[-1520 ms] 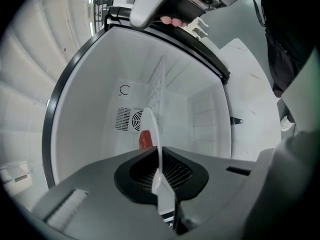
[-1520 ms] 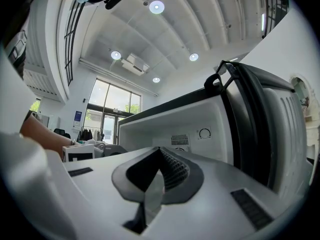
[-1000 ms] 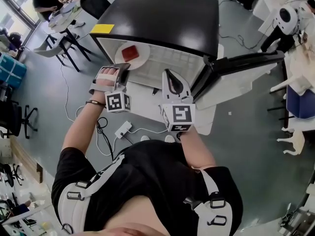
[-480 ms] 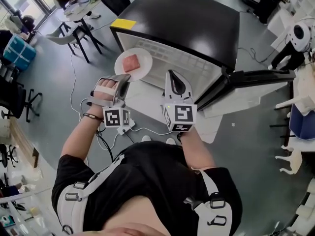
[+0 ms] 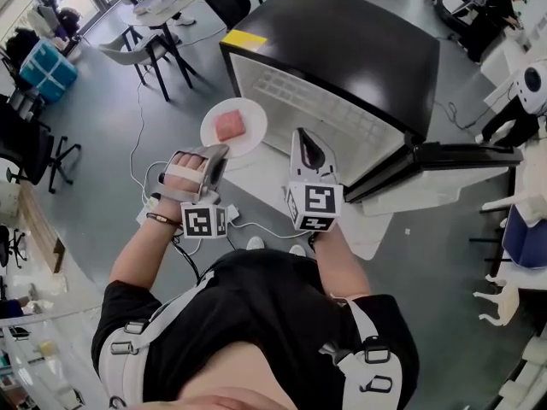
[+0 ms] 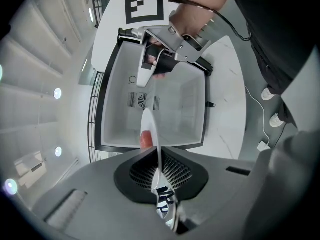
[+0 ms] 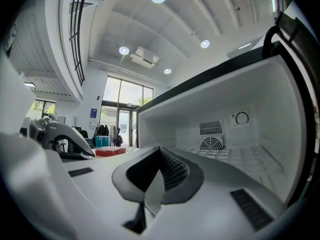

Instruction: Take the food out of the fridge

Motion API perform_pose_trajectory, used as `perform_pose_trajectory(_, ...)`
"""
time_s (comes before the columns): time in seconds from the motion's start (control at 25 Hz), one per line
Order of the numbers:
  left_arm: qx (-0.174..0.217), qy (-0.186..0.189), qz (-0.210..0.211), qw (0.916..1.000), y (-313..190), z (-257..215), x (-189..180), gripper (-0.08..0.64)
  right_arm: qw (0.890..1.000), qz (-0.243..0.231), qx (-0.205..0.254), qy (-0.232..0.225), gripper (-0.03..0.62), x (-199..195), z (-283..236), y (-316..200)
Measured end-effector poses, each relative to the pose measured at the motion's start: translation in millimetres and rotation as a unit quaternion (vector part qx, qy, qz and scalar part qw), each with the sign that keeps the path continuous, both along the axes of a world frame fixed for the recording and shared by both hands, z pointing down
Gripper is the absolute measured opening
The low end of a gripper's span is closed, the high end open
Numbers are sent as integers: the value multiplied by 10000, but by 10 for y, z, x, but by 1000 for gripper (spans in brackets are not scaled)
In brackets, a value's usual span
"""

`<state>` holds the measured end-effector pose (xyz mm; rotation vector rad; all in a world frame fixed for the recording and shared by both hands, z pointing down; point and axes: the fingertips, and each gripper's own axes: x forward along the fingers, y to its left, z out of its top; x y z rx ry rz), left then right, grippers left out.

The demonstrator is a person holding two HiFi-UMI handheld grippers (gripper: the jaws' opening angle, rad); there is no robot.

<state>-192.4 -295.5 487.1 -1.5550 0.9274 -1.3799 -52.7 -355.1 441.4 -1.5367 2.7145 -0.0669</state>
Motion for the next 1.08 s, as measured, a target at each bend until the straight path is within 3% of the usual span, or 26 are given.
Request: perform_pose_trajectory(1.08, 41, -69, -173, 9998, 165, -62, -103, 17, 9997, -117, -105, 194, 6, -89, 75, 214)
